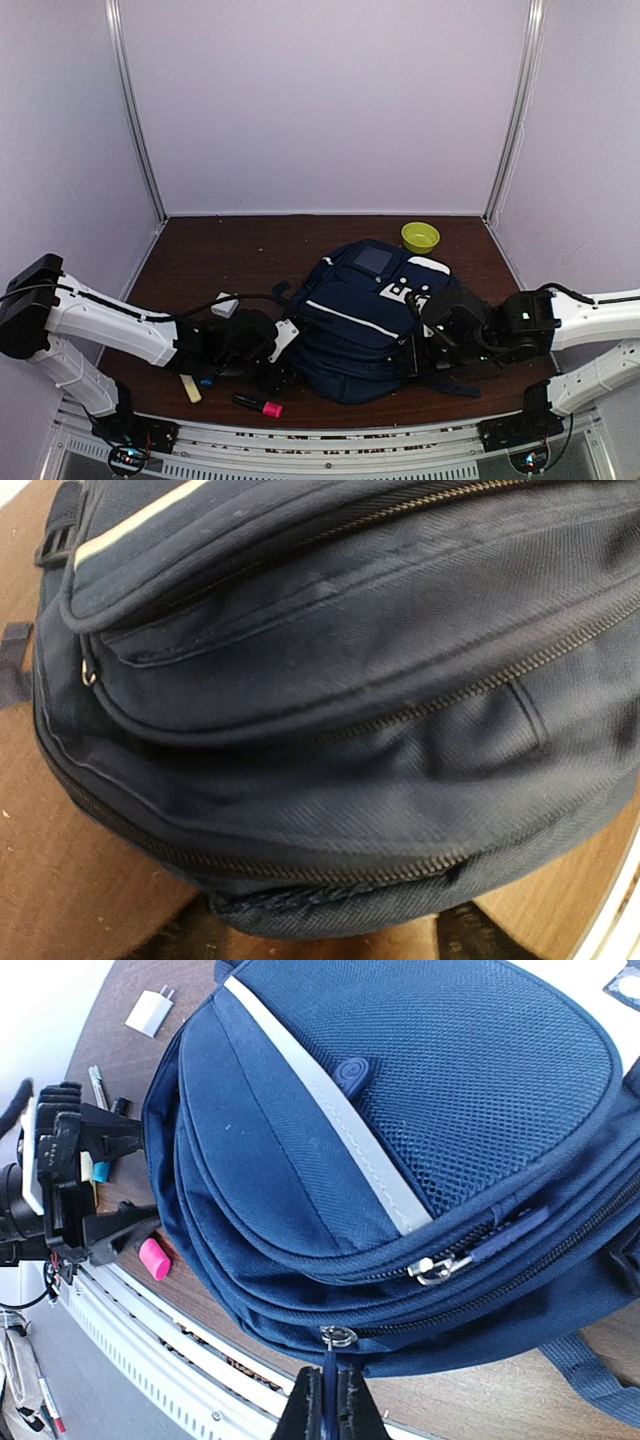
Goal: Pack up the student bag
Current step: Unzip the second largest pocket of the student bag.
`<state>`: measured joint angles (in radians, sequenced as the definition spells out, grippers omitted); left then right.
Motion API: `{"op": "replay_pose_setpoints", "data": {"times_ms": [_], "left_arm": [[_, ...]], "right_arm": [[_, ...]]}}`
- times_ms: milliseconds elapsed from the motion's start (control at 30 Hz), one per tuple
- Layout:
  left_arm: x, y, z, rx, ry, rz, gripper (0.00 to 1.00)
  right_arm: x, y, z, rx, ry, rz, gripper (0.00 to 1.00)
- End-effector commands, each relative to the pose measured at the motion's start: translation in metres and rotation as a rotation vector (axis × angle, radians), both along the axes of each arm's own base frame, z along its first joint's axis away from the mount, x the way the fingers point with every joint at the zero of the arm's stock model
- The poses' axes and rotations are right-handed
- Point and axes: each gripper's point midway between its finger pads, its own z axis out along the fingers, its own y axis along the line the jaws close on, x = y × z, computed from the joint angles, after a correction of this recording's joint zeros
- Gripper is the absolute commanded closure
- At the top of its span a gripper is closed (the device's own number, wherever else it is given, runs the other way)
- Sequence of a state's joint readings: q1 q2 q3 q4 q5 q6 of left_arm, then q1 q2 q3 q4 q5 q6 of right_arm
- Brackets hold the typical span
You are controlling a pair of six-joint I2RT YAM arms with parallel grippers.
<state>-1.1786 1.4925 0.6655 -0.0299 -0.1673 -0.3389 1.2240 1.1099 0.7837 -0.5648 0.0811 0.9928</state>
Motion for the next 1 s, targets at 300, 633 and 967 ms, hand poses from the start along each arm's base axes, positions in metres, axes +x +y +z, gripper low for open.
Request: {"op": "replay_pose_setpoints", "data": {"times_ms": [300,633,967], "left_arm": [[-0.013,-0.039,0.007,-0.186,0.042,-0.129,0.71],[-0.022,-0.045,0.016,-0.239,0.074,-0.164,0.91],[-0.022,-0.029,0.029,-0.263,0.050,-0.131,0.89]], "right_arm": [[0.009,0.075,0.035,0.138,-0.039,0.087,1.00],[0.002,0.137,0.047,0.180,-0.021,0.177,1.00],[0.020,0.167,0.034,0.122,-0.068,0.157,1.00]]}}
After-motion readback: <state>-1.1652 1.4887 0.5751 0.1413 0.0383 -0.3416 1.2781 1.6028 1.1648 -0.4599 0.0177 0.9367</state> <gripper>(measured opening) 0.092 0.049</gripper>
